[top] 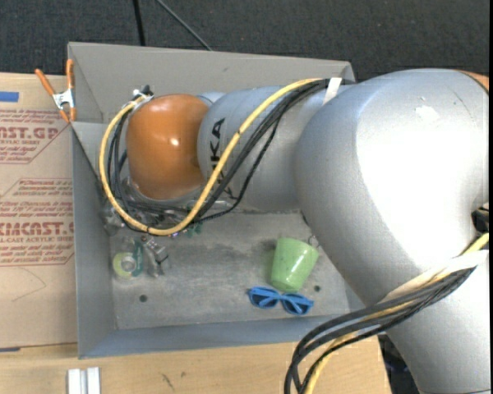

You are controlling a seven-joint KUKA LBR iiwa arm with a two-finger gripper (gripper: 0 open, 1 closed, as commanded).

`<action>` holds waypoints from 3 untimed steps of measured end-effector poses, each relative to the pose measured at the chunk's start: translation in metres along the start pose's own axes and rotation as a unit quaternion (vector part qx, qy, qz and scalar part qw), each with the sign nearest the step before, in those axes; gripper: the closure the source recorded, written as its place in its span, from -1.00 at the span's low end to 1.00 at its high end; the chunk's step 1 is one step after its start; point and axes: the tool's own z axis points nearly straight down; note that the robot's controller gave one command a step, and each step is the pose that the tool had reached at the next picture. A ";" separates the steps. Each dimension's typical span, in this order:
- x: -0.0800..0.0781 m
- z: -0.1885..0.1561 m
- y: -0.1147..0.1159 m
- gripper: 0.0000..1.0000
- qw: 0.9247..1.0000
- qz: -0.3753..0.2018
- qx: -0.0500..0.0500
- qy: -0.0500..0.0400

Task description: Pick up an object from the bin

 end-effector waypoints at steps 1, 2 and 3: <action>0.001 0.000 -0.001 1.00 1.000 0.001 0.000 0.001; 0.024 -0.121 0.008 1.00 1.000 0.000 0.001 -0.004; 0.025 -0.116 0.008 -1.00 1.000 0.000 0.000 0.000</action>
Offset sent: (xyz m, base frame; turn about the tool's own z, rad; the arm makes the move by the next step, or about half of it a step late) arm 0.0000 0.0000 0.0000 0.0000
